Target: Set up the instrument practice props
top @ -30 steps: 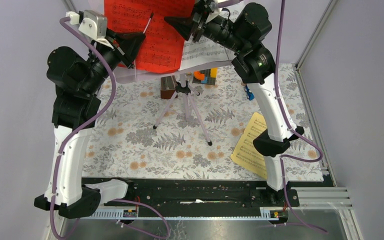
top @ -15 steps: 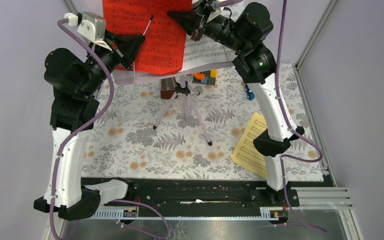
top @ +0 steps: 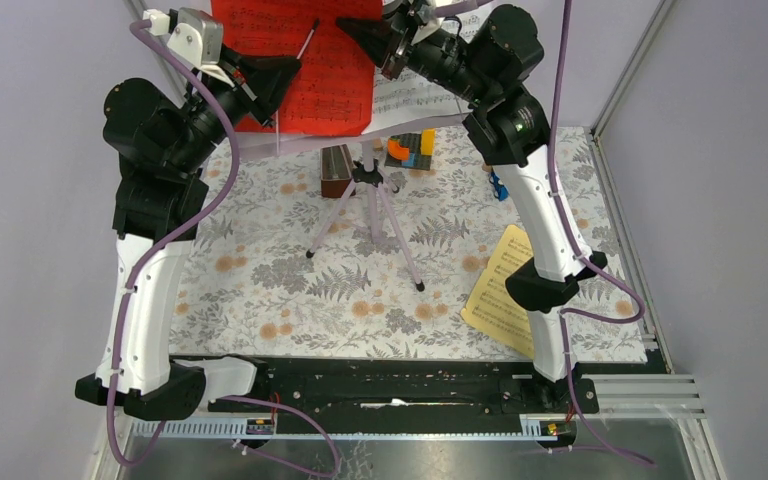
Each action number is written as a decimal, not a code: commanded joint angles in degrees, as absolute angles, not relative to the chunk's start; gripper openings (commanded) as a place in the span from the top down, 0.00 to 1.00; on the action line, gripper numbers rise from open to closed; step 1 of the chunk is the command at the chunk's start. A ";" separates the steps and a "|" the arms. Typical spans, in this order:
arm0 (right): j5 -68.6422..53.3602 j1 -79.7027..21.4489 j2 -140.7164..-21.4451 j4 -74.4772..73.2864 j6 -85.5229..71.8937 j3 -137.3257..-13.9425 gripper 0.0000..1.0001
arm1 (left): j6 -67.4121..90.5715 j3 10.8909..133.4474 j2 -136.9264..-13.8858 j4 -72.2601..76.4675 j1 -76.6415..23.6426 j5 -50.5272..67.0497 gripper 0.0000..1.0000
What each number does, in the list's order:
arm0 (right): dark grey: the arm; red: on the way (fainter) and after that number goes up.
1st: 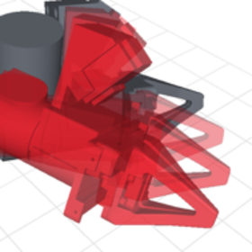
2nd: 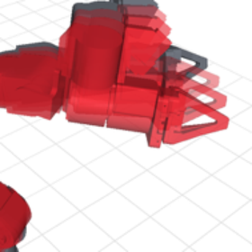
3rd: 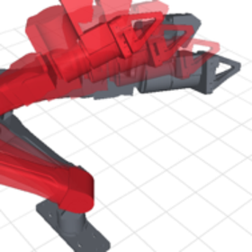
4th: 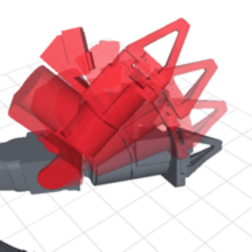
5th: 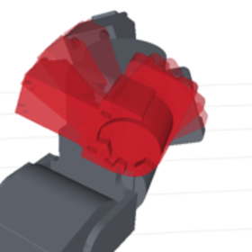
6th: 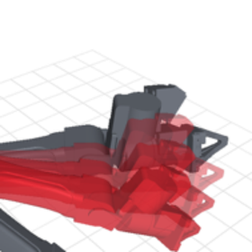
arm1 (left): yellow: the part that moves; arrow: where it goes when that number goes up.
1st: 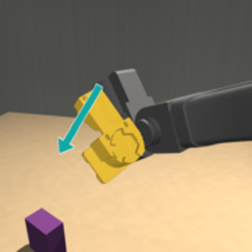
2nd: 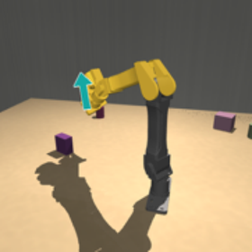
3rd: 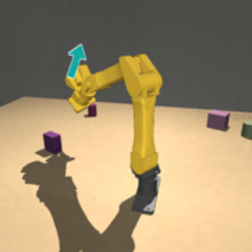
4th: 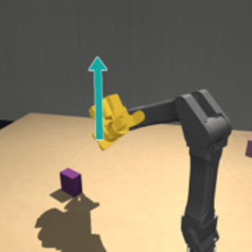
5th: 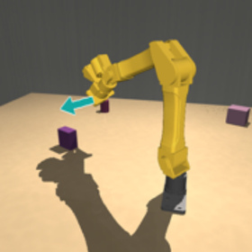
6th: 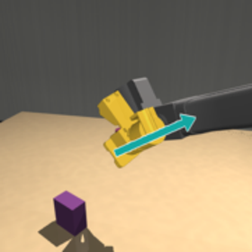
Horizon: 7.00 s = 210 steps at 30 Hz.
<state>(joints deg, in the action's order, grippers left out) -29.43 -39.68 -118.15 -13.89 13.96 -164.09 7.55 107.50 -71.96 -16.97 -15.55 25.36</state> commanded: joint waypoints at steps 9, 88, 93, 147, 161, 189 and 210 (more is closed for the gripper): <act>-28.45 -38.99 -119.53 -9.83 15.03 -166.46 0.82 | 8.29 108.81 -70.52 -16.52 -15.35 28.59 1.00; -34.23 -21.03 -58.16 -42.70 24.50 -69.16 0.00 | -23.85 76.55 -43.02 -52.85 -15.28 35.48 0.17; -34.23 -8.41 -61.23 -42.70 24.50 -60.19 0.00 | -27.91 66.00 -42.11 -52.34 -15.22 32.29 0.17; -21.71 31.33 -98.89 -27.85 38.54 -60.35 0.01 | 10.99 103.76 -129.89 -15.52 -57.59 12.23 0.16; -32.02 31.37 -104.69 -33.76 37.93 -61.85 0.15 | 16.75 97.27 -132.06 -11.43 -57.79 16.36 0.39; -48.86 30.95 -103.22 -53.64 48.27 -74.90 1.00 | 7.91 90.71 -121.42 -10.08 -54.79 19.38 0.39; -56.01 9.08 -81.30 -76.44 68.20 -80.59 1.00 | -16.17 88.03 -91.40 -23.78 -55.01 17.93 0.12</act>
